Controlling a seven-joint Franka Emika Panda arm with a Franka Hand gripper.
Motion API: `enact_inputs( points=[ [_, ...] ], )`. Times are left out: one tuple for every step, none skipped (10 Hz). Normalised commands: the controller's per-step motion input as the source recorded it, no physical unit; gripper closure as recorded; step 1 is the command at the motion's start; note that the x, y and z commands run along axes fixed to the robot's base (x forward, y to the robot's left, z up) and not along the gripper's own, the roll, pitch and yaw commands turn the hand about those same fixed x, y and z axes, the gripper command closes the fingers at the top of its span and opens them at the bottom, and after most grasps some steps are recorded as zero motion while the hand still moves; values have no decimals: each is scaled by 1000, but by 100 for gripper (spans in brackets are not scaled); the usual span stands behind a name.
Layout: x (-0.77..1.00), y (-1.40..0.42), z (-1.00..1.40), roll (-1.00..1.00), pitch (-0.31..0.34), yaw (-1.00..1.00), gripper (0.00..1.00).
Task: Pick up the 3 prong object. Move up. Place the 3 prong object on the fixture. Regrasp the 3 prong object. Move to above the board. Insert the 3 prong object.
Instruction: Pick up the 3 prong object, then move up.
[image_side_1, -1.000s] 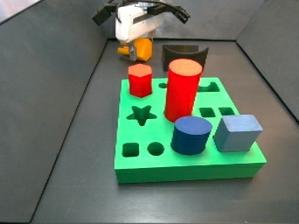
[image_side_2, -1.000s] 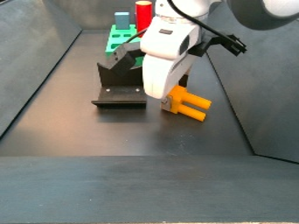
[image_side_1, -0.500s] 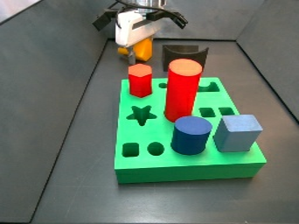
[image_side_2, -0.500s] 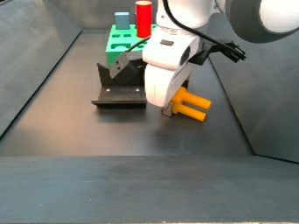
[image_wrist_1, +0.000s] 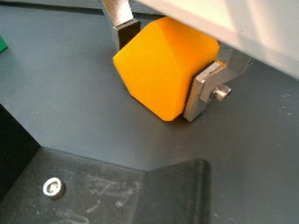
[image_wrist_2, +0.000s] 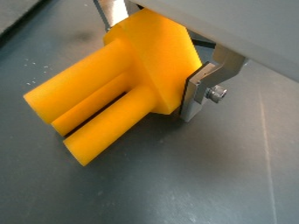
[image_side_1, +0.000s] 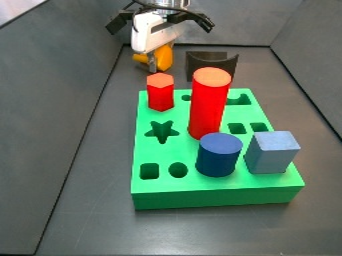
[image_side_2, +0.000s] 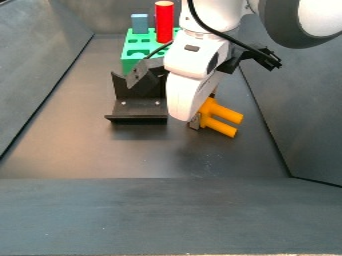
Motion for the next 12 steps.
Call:
enact_inputs(
  points=[
    [0,0,0,0,0,0,100],
    [0,0,0,0,0,0,100],
    [0,0,0,0,0,0,100],
    [0,0,0,0,0,0,100],
    [0,0,0,0,0,0,100],
    [0,0,0,0,0,0,100],
    [0,0,833,0,0,0,100],
    [33,-54,804,-17,-2,53,100],
    [21,-46,737,-31,9,61,100],
    [9,-27,615,-53,18,58,100],
    [-6,-13,443,-75,26,41,100],
    [-17,-8,312,-94,28,29,100]
  ],
)
